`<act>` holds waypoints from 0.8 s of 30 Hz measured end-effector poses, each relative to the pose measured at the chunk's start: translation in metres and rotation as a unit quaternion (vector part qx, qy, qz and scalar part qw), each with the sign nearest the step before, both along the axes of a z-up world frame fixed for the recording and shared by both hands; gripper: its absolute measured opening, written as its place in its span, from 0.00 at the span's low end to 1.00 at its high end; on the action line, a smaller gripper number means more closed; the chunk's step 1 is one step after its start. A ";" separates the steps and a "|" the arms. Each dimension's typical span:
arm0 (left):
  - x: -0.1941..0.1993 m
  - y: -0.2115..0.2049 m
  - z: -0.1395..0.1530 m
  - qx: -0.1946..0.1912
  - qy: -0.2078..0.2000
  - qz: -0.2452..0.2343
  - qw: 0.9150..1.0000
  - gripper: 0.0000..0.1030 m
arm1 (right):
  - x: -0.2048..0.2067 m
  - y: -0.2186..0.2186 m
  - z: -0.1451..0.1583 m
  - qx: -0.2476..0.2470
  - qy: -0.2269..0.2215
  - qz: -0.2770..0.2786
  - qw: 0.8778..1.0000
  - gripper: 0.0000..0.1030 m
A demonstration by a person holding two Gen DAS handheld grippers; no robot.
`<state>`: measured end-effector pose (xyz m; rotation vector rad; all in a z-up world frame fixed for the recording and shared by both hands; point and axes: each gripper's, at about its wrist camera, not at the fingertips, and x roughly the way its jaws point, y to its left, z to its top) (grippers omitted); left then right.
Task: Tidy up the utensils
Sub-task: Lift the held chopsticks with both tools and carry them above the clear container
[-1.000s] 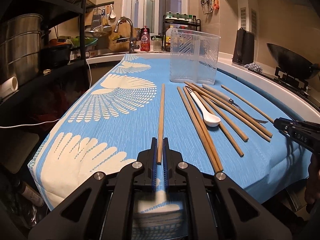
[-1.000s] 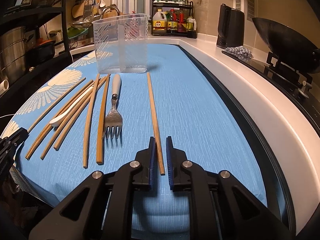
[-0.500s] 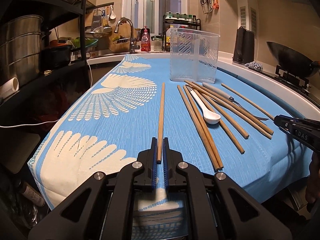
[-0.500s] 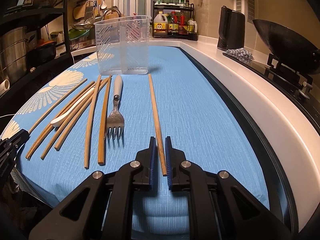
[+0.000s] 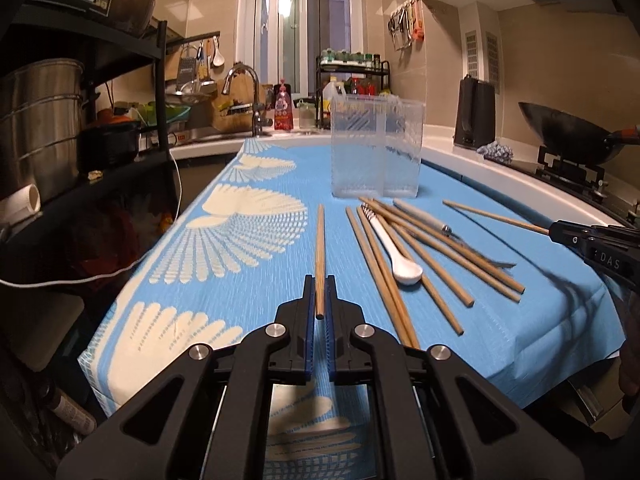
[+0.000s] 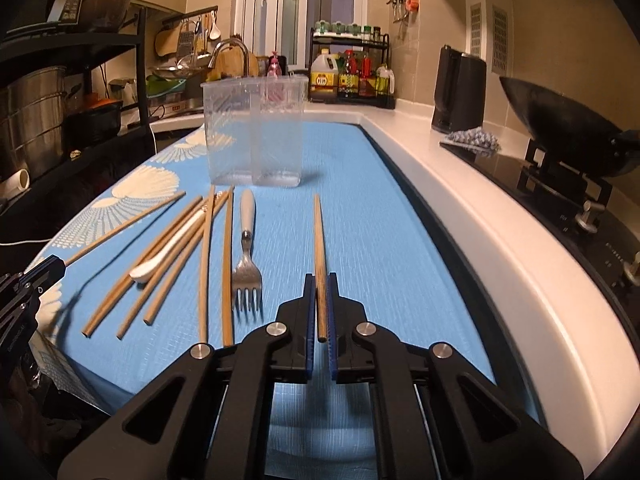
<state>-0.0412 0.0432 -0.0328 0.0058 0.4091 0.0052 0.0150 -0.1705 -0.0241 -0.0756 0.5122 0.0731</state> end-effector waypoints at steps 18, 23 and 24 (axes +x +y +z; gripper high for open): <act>0.009 0.019 0.080 -0.014 -0.065 -0.007 0.998 0.05 | -0.008 0.004 0.090 -0.004 -0.073 0.018 0.997 0.05; 0.030 0.030 0.110 -0.025 -0.069 -0.022 0.997 0.05 | 0.004 0.003 0.118 0.005 -0.083 0.024 0.996 0.05; 0.036 0.032 0.115 -0.030 -0.064 -0.027 0.997 0.05 | 0.008 0.004 0.122 0.004 -0.082 0.024 0.996 0.05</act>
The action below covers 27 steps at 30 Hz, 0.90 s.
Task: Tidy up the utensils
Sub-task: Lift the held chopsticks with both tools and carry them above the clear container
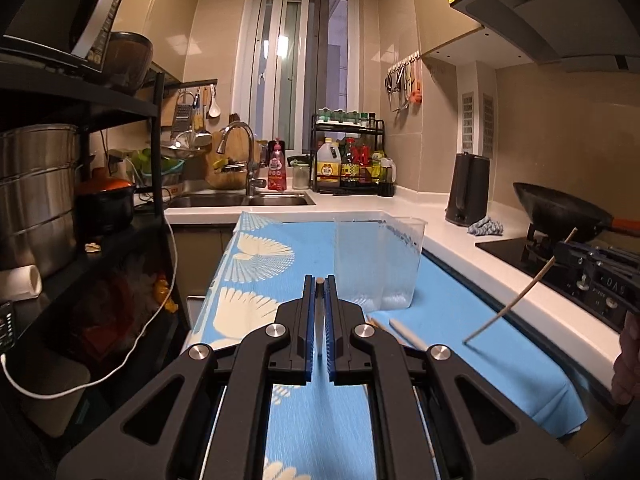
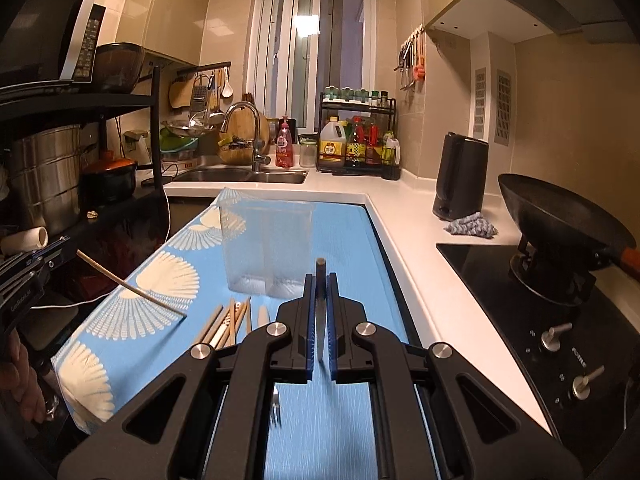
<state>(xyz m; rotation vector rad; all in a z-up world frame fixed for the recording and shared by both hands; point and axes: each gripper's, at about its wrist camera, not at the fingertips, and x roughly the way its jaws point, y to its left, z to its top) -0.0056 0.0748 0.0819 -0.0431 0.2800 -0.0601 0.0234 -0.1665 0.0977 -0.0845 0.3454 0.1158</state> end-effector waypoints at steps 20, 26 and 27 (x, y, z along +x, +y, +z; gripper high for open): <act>0.116 0.014 0.112 -0.042 0.103 -0.058 0.992 0.04 | 0.092 0.009 0.111 0.050 -0.003 0.058 0.997 0.05; 0.153 0.005 0.164 -0.045 0.082 -0.067 0.993 0.04 | 0.126 0.017 0.163 0.068 -0.033 0.071 0.995 0.05; 0.160 0.003 0.171 -0.048 0.079 -0.069 0.993 0.04 | 0.133 0.019 0.169 0.070 -0.037 0.071 0.994 0.05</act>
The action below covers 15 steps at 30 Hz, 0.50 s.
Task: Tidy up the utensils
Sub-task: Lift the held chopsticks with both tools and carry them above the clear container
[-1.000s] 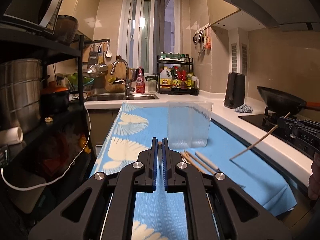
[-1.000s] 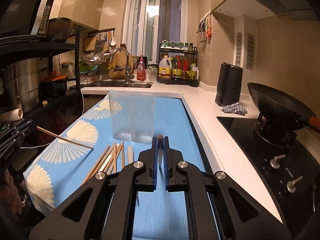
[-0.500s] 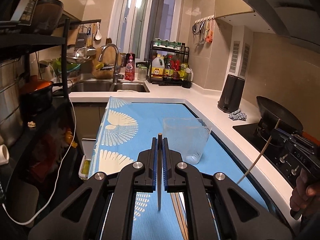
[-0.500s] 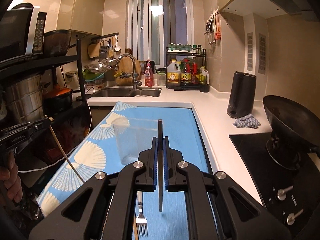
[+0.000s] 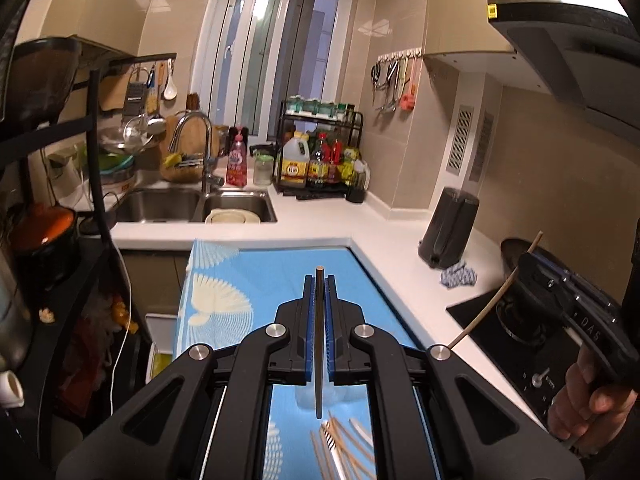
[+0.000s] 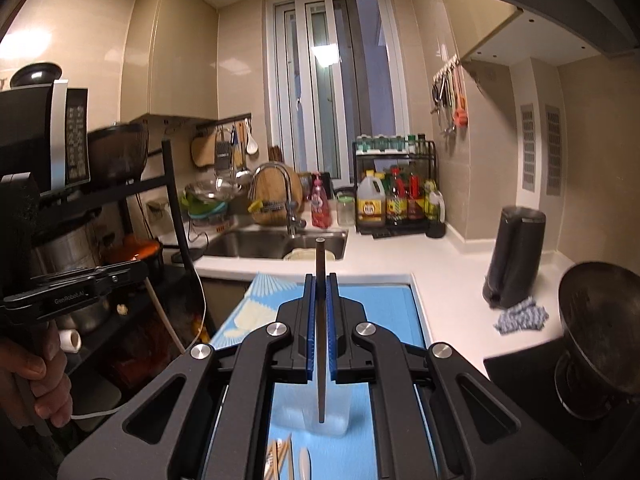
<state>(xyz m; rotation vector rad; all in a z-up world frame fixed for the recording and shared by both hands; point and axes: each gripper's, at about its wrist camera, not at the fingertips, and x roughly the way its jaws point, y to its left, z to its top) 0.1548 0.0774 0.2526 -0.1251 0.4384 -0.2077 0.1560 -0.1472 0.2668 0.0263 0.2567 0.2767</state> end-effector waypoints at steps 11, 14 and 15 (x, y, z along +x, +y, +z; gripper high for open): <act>0.074 -0.022 -0.007 0.000 0.004 -0.008 1.000 0.04 | 0.071 0.020 -0.011 0.009 0.003 -0.009 1.000 0.05; 0.088 -0.025 -0.035 0.003 0.030 -0.014 0.999 0.04 | 0.090 0.020 -0.039 0.006 0.036 -0.010 0.999 0.05; 0.092 -0.026 -0.049 0.002 0.043 -0.018 0.999 0.04 | 0.094 0.020 -0.049 0.004 0.046 -0.011 0.999 0.05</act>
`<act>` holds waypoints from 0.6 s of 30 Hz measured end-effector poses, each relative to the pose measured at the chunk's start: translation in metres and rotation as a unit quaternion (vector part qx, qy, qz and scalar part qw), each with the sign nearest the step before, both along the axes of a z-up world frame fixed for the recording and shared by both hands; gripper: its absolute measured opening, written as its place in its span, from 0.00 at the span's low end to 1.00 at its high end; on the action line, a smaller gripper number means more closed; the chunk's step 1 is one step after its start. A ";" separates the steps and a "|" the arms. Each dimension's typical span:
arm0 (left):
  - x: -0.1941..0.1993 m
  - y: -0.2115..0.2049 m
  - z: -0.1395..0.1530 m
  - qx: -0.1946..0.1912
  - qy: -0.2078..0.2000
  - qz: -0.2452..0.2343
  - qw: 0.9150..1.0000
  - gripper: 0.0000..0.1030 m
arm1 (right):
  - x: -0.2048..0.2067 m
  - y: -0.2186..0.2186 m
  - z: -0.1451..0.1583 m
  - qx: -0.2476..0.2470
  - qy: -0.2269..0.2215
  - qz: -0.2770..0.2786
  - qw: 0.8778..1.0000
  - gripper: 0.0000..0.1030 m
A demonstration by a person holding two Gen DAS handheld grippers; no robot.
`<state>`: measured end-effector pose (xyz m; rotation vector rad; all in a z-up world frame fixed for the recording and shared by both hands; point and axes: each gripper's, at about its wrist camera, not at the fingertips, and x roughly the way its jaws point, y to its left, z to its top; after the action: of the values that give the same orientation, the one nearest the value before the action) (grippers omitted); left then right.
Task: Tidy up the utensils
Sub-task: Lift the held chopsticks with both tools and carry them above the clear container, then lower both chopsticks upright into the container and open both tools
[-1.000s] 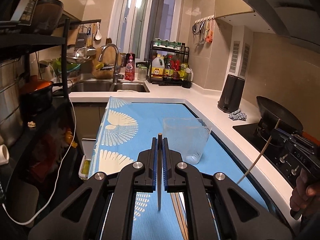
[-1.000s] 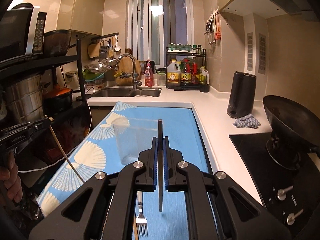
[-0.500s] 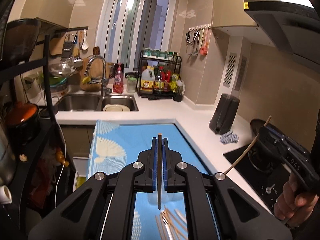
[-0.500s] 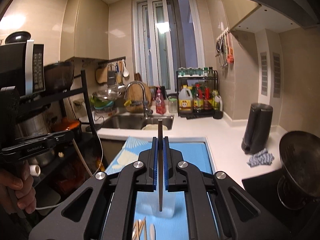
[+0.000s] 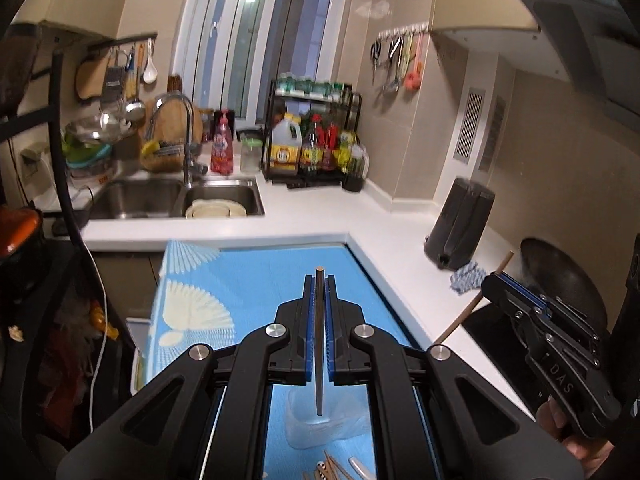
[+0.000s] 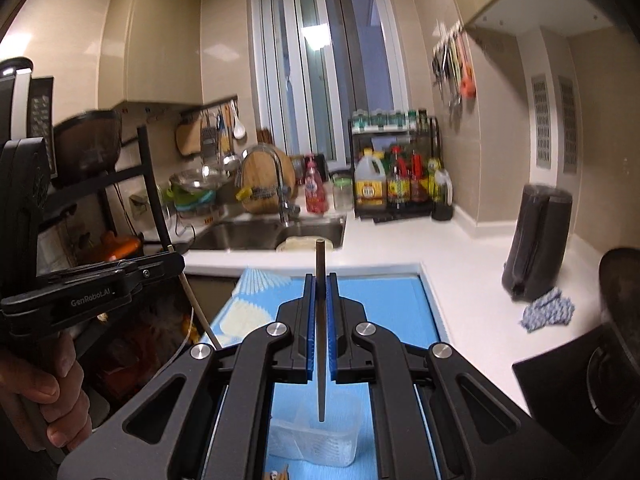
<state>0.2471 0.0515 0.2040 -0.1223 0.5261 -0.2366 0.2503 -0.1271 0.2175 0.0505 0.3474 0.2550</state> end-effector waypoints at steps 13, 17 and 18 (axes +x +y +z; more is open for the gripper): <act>0.020 0.017 -0.068 -0.012 0.076 0.010 0.997 0.25 | 0.021 -0.004 -0.067 -0.008 0.101 -0.013 0.995 0.28; 0.015 0.020 -0.059 -0.003 0.061 0.021 0.998 0.41 | 0.018 -0.011 -0.068 -0.004 0.110 -0.019 0.994 0.31; 0.013 0.020 -0.057 -0.003 0.059 0.023 0.998 0.42 | 0.018 -0.012 -0.068 -0.003 0.111 -0.020 0.994 0.31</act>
<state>0.2605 0.0718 0.1469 -0.1556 0.6397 -0.1863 0.2679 -0.1391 0.1495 0.0798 0.5682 0.2096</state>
